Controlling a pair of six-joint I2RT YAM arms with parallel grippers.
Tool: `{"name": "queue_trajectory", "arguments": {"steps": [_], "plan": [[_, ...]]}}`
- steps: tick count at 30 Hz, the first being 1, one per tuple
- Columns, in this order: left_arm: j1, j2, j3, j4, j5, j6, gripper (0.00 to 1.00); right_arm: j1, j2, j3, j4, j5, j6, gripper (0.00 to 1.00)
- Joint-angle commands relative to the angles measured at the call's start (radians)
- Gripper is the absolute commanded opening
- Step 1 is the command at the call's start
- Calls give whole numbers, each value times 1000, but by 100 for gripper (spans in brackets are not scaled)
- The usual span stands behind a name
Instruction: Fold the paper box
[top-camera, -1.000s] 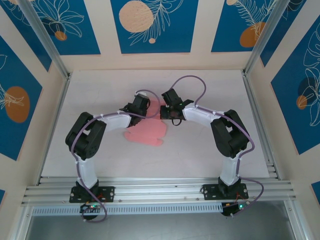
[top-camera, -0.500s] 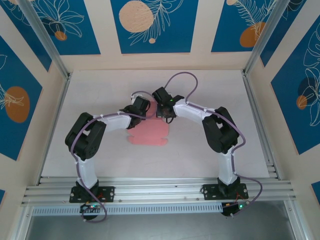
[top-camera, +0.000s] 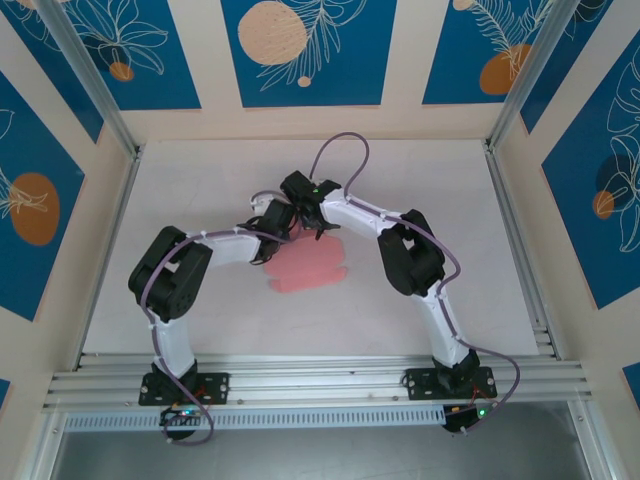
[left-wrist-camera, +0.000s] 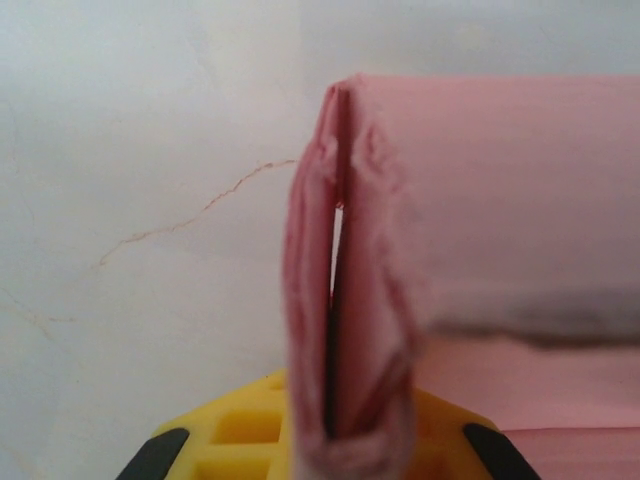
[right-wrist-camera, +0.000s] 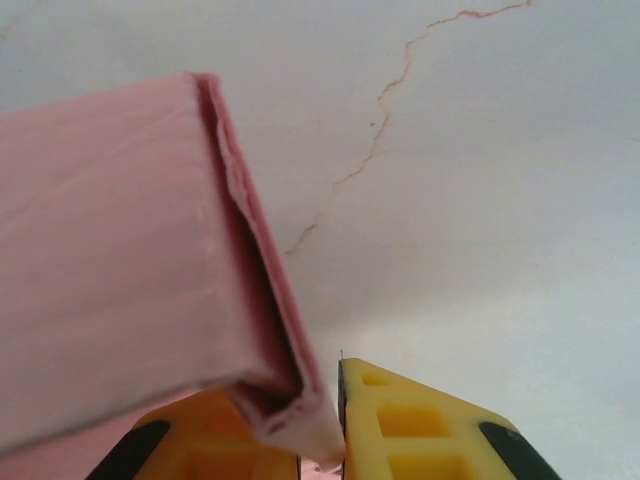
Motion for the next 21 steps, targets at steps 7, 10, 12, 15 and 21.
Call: {"name": "queue_trajectory", "arguments": {"steps": [7,10,12,15,21], "plan": [[14,-23,-5,-16,-140,-72,2,0,64,-30,-81,162,43,15],[13,-24,1,2,-103,-70,5,4,65,-27,-50,136,23,15],[13,-33,0,8,-79,-67,7,4,56,-31,-37,121,6,15],[14,-58,-11,16,-30,-59,22,4,26,-51,-21,77,-35,15],[14,-146,-30,10,119,-49,58,-6,-34,-64,-77,16,-114,15]]}}
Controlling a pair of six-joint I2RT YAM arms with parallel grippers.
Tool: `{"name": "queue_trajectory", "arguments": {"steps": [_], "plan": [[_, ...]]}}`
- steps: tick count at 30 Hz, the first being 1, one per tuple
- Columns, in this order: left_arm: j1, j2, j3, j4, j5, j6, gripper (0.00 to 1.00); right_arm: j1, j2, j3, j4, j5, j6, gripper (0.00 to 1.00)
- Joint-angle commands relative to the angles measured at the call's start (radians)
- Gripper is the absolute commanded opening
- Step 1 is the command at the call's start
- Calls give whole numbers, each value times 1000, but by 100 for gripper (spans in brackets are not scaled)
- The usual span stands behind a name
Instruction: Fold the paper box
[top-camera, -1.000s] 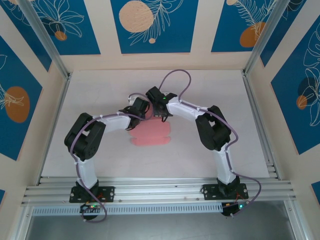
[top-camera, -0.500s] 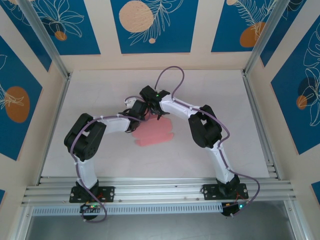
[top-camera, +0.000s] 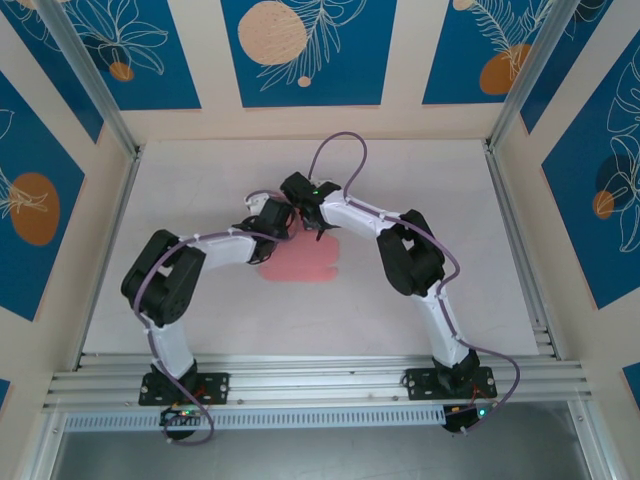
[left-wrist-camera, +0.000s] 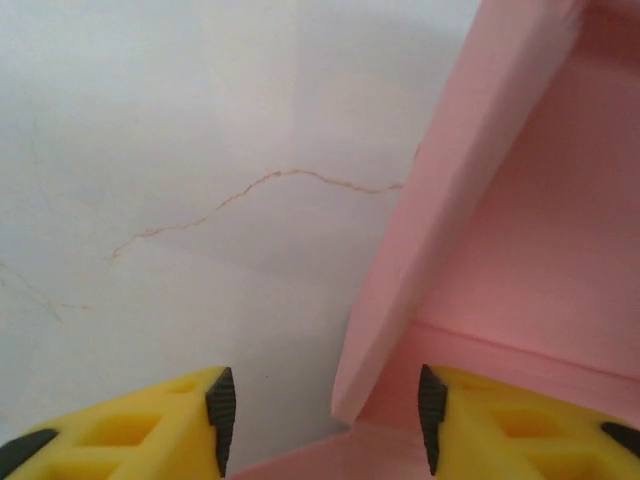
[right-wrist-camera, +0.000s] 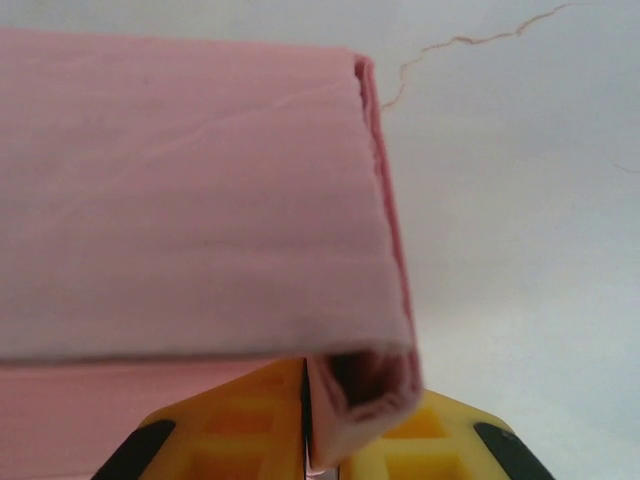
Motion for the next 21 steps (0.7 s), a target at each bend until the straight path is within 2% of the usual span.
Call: {"name": "queue_trajectory", "arguments": {"steps": [1,9,12,18,21], "plan": [[8,-102,-7,3,88,9,60,-9,-33,-38,-120,-11,-66,15],[21,-286,-54,-40,164,31,82,-17,-75,-28,-211,-114,-201,14],[47,-354,-75,-61,208,37,85,-19,-91,-16,-269,-175,-284,12],[132,-430,-88,-107,341,55,90,-27,-98,38,-437,-375,-462,9],[164,-439,-94,-115,390,61,90,-28,-82,62,-509,-386,-507,9]]}}
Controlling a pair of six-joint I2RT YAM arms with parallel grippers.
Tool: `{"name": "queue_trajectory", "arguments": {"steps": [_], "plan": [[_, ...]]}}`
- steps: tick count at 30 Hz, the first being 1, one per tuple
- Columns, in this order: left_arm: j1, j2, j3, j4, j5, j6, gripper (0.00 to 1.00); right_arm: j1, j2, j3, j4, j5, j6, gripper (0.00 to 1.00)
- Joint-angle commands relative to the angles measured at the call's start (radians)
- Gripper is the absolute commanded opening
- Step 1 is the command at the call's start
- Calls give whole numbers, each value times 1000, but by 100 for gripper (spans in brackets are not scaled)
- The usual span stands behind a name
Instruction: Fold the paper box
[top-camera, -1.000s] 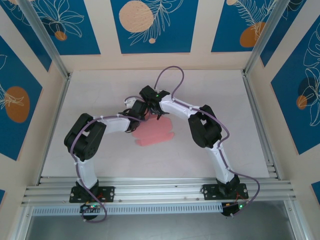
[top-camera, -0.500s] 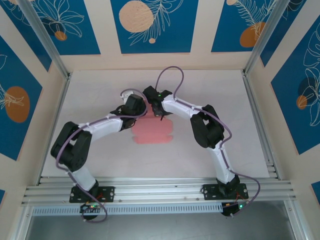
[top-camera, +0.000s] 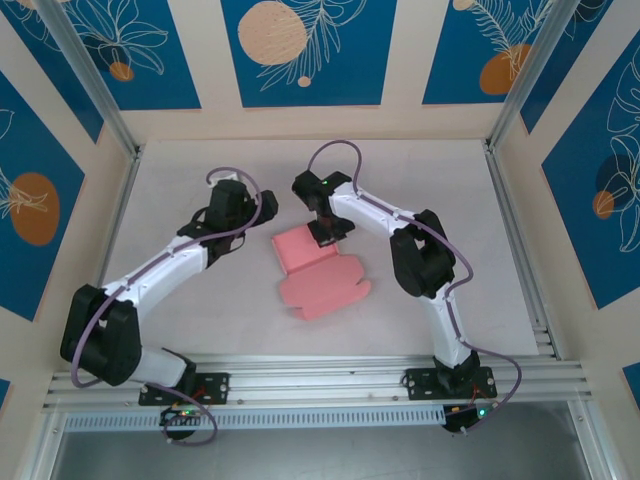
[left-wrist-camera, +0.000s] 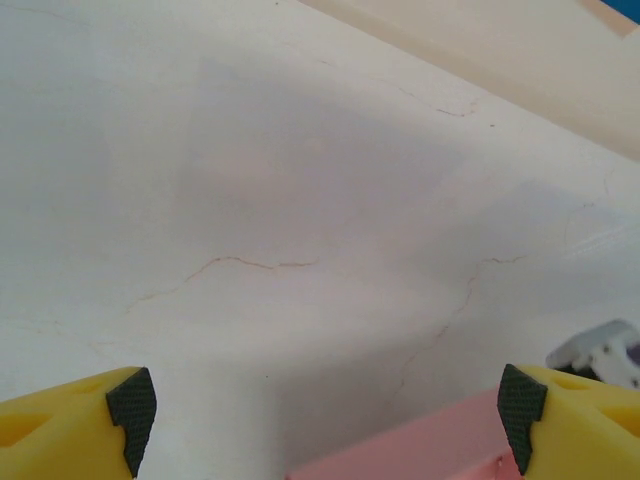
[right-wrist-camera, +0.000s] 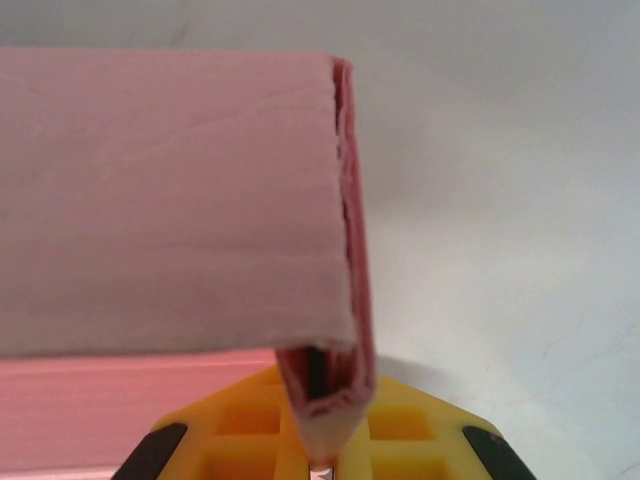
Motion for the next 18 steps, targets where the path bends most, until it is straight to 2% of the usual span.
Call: {"name": "queue_trajectory", "arguments": {"steps": [1,4,8,11,14,18], "plan": [[33,-20,-19,-37,113,30,90,-5,-3,44,-165,-70,-120,9],[45,-1,-4,-44,195,69,89,-8,35,72,-207,-48,-136,9],[45,77,81,-155,340,238,84,-10,81,116,-229,-41,-156,11],[46,114,101,-220,346,297,84,-15,109,155,-226,-53,-169,13],[45,110,65,-174,375,292,80,-23,149,210,-230,-60,-177,14],[45,128,48,-100,474,304,74,-33,210,283,-252,-70,-189,15]]}}
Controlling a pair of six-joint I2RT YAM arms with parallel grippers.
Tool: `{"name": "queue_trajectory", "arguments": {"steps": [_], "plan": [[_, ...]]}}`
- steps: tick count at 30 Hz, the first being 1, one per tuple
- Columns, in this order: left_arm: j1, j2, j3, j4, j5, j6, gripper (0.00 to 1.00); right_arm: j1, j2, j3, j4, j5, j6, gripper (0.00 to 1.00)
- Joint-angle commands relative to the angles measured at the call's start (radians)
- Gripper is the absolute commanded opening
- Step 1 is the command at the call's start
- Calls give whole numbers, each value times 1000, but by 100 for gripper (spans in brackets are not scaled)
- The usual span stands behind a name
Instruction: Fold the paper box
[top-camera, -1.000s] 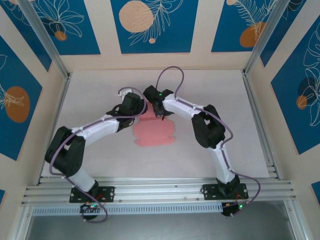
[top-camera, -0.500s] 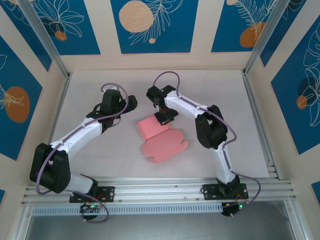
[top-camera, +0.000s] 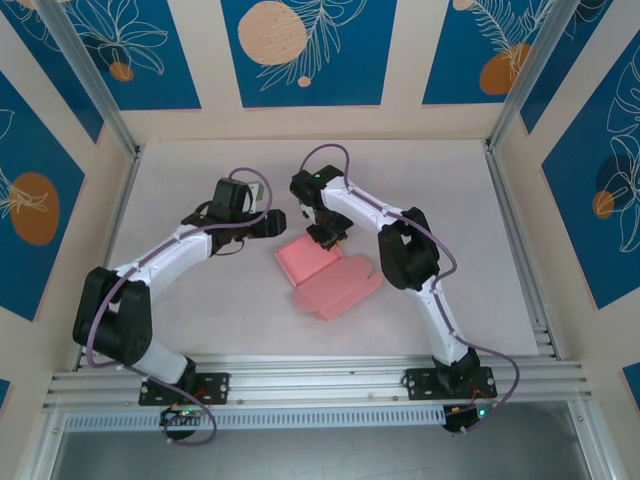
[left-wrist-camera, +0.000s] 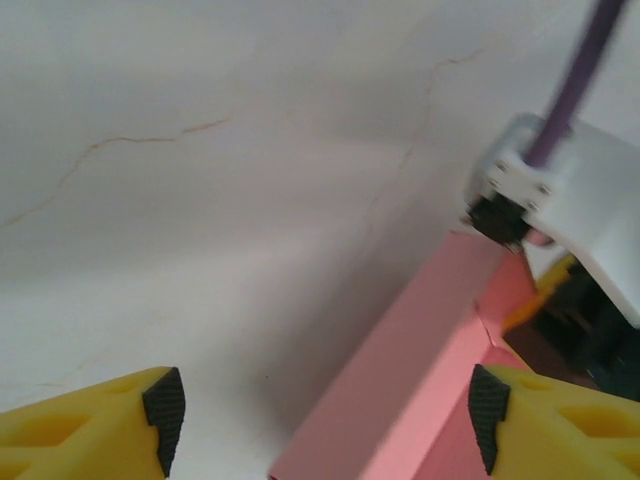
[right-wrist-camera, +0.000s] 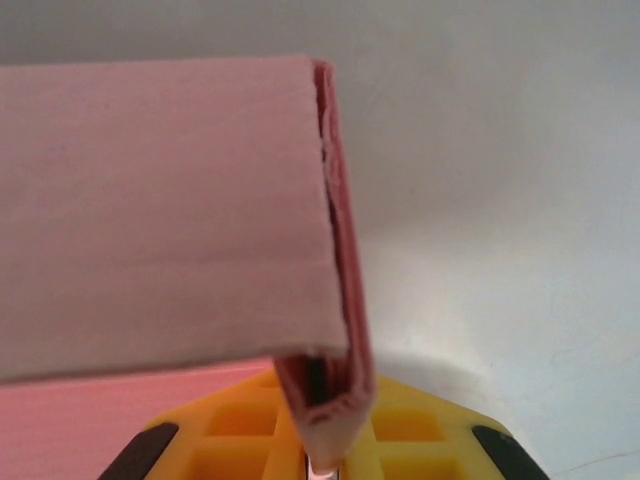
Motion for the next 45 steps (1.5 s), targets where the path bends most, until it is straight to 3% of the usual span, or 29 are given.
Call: {"name": "queue_trajectory", "arguments": {"steps": [1,5,13,20,27,32,35,38,45], "plan": [[4,21,-12,57,128,58,74,-13,51,62,-52,-24,-29,16],[-10,88,42,16,173,170,72,-25,76,94,-59,-44,-46,17],[-46,220,130,-54,53,343,62,-41,70,108,-38,-72,-44,17],[-76,324,205,-73,53,392,53,-42,85,107,0,-82,-37,18],[-103,383,235,-119,-26,434,43,-42,93,87,19,-85,-31,19],[-104,424,252,-148,-50,438,24,-43,91,78,45,-73,-17,25],[-104,430,250,-150,-49,433,19,-42,89,67,70,-69,-3,25],[-105,430,250,-155,-69,432,10,-42,99,63,73,-17,21,21],[-104,444,258,-154,-75,382,2,-59,155,62,10,180,129,9]]}}
